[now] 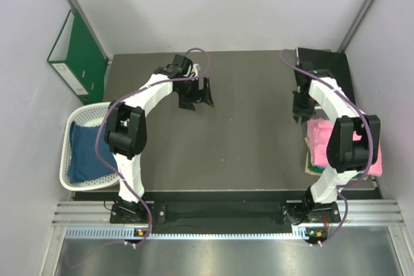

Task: Fold and stack the t-shirts
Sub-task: Put the neatly folded tshirt into the corner of the board with the right arm

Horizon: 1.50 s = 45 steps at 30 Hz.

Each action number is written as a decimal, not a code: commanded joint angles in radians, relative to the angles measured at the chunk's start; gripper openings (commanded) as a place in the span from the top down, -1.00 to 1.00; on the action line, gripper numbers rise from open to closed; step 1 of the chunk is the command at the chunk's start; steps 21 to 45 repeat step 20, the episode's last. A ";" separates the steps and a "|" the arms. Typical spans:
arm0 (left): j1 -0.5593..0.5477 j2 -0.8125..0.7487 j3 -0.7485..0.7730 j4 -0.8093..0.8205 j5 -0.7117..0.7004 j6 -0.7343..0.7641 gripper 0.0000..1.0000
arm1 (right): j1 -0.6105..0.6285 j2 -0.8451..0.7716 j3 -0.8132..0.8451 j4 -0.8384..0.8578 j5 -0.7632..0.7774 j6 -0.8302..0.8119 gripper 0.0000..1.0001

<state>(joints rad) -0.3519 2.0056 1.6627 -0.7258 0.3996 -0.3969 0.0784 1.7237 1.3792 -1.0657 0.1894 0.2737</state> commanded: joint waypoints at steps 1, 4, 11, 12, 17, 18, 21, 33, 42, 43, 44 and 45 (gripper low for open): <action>0.010 -0.057 0.029 0.003 -0.053 0.041 -0.97 | 0.142 -0.015 0.168 -0.016 -0.001 0.012 0.16; 0.014 -0.059 0.035 -0.020 -0.079 0.041 -0.97 | 0.234 0.026 0.245 0.032 -0.025 0.009 -0.32; 0.028 -0.102 -0.004 -0.043 -0.137 0.050 -0.97 | 0.376 0.148 0.406 0.213 -0.182 -0.013 -0.99; 0.030 -0.108 -0.011 -0.044 -0.145 0.050 -0.97 | 0.388 0.175 0.437 0.229 -0.198 -0.013 -0.99; 0.040 -0.140 -0.053 -0.049 -0.162 0.058 -0.97 | 0.448 0.247 0.529 0.248 -0.249 -0.007 -0.99; 0.041 -0.143 -0.063 -0.047 -0.165 0.056 -0.97 | 0.451 0.251 0.528 0.250 -0.251 -0.007 -0.99; 0.041 -0.165 -0.076 -0.031 -0.182 0.056 -0.97 | 0.451 0.241 0.503 0.254 -0.243 -0.007 -0.99; 0.041 -0.165 -0.076 -0.031 -0.182 0.056 -0.97 | 0.451 0.241 0.503 0.254 -0.243 -0.007 -0.99; 0.041 -0.165 -0.076 -0.031 -0.182 0.056 -0.97 | 0.451 0.241 0.503 0.254 -0.243 -0.007 -0.99; 0.041 -0.165 -0.076 -0.031 -0.182 0.056 -0.97 | 0.451 0.241 0.503 0.254 -0.243 -0.007 -0.99; 0.041 -0.165 -0.076 -0.031 -0.182 0.056 -0.97 | 0.451 0.241 0.503 0.254 -0.243 -0.007 -0.99; 0.041 -0.165 -0.076 -0.031 -0.182 0.056 -0.97 | 0.451 0.241 0.503 0.254 -0.243 -0.007 -0.99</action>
